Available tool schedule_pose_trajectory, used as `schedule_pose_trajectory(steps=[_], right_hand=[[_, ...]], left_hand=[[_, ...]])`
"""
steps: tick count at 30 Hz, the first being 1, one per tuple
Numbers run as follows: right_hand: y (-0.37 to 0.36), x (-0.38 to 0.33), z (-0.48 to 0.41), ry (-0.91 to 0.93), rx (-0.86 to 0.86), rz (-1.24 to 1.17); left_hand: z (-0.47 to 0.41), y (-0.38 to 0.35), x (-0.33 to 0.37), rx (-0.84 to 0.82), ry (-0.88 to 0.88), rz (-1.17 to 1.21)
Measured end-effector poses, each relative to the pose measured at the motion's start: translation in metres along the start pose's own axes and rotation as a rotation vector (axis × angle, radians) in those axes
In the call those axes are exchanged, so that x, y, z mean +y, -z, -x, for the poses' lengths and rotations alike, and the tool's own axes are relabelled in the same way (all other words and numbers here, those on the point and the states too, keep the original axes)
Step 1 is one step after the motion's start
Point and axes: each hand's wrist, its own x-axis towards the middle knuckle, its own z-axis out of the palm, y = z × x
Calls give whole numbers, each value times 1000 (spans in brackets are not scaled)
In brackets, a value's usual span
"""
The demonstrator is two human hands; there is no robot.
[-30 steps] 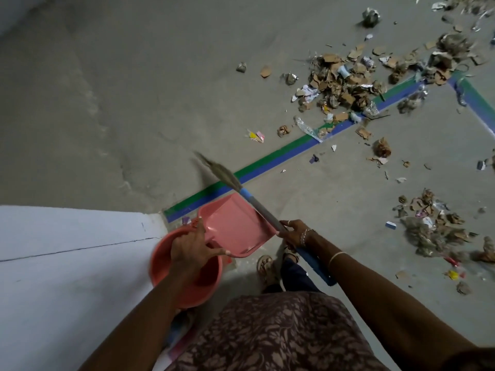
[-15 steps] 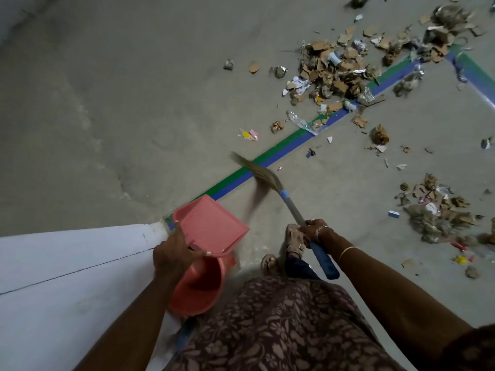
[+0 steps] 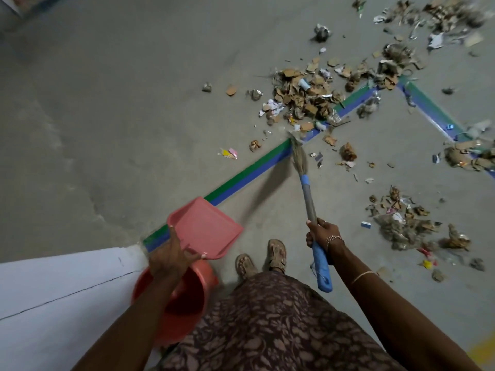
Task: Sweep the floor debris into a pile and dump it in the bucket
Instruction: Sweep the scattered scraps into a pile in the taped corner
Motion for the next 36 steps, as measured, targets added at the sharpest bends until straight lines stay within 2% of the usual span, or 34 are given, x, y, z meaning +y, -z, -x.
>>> schedule_pose_trajectory(steps=[3, 10, 12, 14, 16, 20, 23, 26, 32, 36], right_hand=[[-11, -7, 23, 52, -95, -9], [-96, -39, 55, 125, -331, 162], [-127, -43, 57, 109, -392, 266], [-158, -43, 59, 89, -438, 395], [-187, -42, 61, 69, -489, 529], [-236, -30, 61, 35, -582, 828], [-262, -16, 55, -4, -548, 953], [-274, -7, 49, -47, -423, 956], [-253, 9, 28, 43, -126, 808], [-249, -24, 23, 91, -72, 623]], left_hand=[[-12, -6, -14, 23, -9, 92], [-19, 3, -48, 37, 51, -1], [-22, -10, -74, 70, 64, 80], [-24, -23, -100, 11, 118, 148], [-24, -26, -125, 27, 161, 131], [-22, -41, -170, -51, 267, 145], [-21, -50, -190, -110, 318, 135], [-22, -63, -207, -132, 347, 155], [-14, -89, -232, -130, 423, 257], [-11, -112, -242, -120, 455, 335]])
